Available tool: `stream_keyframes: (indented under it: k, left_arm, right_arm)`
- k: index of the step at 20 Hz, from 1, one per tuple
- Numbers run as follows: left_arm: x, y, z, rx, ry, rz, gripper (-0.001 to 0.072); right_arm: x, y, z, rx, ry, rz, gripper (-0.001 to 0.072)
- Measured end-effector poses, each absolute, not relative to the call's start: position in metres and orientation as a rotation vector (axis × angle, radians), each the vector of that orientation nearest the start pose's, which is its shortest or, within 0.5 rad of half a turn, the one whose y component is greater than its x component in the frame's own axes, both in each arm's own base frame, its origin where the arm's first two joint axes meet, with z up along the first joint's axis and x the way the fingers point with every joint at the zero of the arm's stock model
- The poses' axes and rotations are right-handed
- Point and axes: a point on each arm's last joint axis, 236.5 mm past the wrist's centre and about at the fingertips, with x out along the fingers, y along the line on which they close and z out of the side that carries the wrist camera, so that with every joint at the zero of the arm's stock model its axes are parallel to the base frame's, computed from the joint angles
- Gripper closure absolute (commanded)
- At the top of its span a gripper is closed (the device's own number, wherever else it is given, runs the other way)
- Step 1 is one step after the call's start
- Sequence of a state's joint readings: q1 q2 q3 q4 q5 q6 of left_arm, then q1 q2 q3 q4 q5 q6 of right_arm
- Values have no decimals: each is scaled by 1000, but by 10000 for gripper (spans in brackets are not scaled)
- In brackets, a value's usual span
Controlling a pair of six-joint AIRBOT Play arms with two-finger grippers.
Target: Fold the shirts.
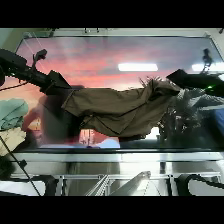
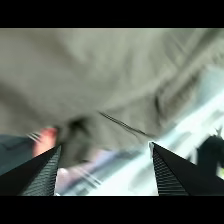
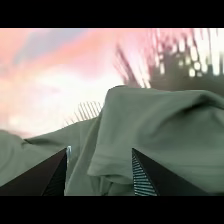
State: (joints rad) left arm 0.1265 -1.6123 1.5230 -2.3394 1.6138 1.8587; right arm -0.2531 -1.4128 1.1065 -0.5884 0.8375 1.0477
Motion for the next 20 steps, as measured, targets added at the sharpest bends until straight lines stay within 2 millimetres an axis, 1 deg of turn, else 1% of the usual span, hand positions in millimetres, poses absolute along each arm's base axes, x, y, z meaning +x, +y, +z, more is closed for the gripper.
stream_keyframes:
  k: [1, 3, 4, 6, 8, 11, 13, 15, 17, 20]
  left_arm:
    - [380, -132, 54, -487, 1462, -746, 98]
    - [354, -167, 55, -449, 1495, -815, 99]
    - [342, -185, 53, -425, 1510, -844, 99]
    - [318, -219, 42, -363, 1545, -892, 98]
    - [300, -243, 19, -263, 1590, -894, 98]
    - [279, -264, -20, -112, 1661, -892, 98]
    - [268, -277, -43, -36, 1702, -902, 98]
    - [261, -291, -61, 20, 1732, -919, 98]
    - [259, -305, -73, 64, 1747, -945, 98]
    - [258, -325, -80, 105, 1756, -988, 98]
  right_arm:
    - [476, 15, 38, 656, 837, 255, 263]
    - [461, -7, 35, 705, 893, 185, 264]
    - [451, -17, 28, 723, 937, 141, 264]
    - [428, -31, 8, 742, 1035, 63, 264]
    - [408, -40, -13, 752, 1113, 1, 264]
    - [387, -44, -35, 764, 1183, -53, 264]
    - [379, -45, -45, 768, 1211, -74, 263]
    - [375, -45, -51, 771, 1227, -84, 264]
    - [373, -46, -54, 772, 1236, -89, 264]
    - [372, -46, -56, 769, 1240, -90, 264]
